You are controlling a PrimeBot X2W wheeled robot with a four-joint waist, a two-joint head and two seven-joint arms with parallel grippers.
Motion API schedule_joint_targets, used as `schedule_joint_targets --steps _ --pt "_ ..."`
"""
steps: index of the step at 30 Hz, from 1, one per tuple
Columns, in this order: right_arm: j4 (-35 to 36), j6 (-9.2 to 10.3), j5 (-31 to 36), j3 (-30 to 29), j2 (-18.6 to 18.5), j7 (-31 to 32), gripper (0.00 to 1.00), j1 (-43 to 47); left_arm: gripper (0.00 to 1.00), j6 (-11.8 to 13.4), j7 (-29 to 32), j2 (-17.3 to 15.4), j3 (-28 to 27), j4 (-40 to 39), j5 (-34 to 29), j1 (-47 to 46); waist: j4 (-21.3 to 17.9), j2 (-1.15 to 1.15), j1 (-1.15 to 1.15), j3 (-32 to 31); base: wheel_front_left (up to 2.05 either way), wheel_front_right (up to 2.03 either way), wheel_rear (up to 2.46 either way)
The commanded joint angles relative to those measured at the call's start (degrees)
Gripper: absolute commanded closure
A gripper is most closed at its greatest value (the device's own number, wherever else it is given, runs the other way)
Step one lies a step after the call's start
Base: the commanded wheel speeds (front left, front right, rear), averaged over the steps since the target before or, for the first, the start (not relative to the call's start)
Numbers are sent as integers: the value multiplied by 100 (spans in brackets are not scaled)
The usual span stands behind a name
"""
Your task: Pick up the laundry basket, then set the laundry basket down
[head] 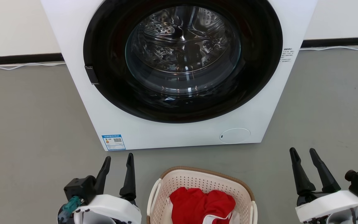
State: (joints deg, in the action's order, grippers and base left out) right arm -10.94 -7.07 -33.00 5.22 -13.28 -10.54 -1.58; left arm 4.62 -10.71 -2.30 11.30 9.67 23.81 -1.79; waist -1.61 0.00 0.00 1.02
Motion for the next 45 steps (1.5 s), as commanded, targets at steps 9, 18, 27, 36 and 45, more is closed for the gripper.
schedule_joint_targets --steps 9,18,27,36,45 --pt "202 -38 611 142 -209 -245 0 -321 0 159 -228 -47 17 -229 -691 -360 -22 0 0 32 0 0 0" --pt "215 -41 1115 202 -293 -396 0 -338 0 273 -380 -55 145 -288 -1271 -384 -56 0 0 50 0 0 0" --pt "179 -42 1268 240 -325 -446 0 -352 0 295 -429 -58 184 -287 -1431 -385 -76 0 0 48 0 0 0" --pt "152 -42 1274 236 -315 -446 0 -342 0 292 -429 -58 176 -266 -1407 -370 -89 0 0 30 0 0 0" --pt "123 -42 1244 236 -346 -446 0 -349 0 306 -429 -58 174 -243 -1379 -383 -112 0 0 72 0 0 0"
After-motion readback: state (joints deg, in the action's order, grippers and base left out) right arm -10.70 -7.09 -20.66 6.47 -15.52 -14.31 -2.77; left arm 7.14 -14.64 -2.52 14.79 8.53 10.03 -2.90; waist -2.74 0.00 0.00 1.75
